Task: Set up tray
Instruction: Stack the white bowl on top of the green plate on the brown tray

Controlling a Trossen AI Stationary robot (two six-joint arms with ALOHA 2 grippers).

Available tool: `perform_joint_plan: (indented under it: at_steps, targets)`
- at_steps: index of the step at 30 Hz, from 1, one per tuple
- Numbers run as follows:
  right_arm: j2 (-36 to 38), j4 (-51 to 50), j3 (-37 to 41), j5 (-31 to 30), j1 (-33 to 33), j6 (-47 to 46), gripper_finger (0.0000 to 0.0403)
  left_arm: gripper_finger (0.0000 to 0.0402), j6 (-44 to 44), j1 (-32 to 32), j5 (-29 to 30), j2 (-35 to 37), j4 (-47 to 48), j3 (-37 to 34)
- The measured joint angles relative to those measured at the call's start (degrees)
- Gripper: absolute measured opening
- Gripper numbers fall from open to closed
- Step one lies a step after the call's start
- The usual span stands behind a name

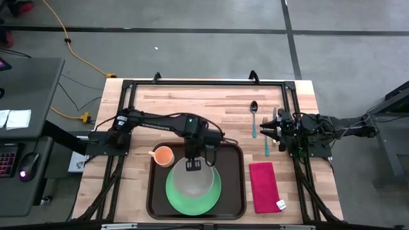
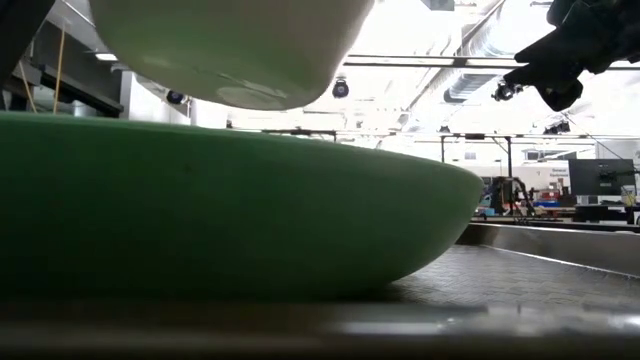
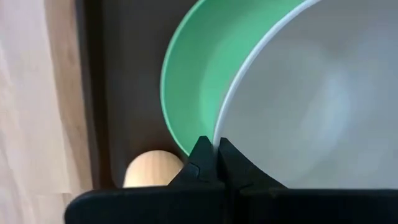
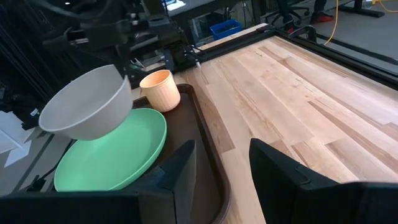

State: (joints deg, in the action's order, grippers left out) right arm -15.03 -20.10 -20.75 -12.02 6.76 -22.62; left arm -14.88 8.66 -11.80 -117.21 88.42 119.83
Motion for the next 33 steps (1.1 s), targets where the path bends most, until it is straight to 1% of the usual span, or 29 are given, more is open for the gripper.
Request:
perform_joint_plan:
  at_steps: [10, 18, 28, 33]
  targets:
    - [0.0, 0.0, 0.0, 0.0, 0.0, -0.4, 0.0129, 0.0012, -3.4, 4.7, 1.3, 0.0, -1.9, 0.0]
    - [0.0, 0.0, 0.0, 0.1, 0.0, -0.9, 0.0129, 0.0012, -3.8, 4.9, 2.4, 0.0, -1.8, 0.0]
    - [0.0, 0.0, 0.0, 0.2, 0.0, -0.9, 0.0129, 0.0012, 0.1, 4.9, 6.2, 0.0, -1.7, 0.0]
    - [0.0, 0.0, 0.0, 0.2, 0.0, -0.9, 0.0129, 0.0012, 1.6, 4.9, 6.5, 0.0, -2.5, 0.0]
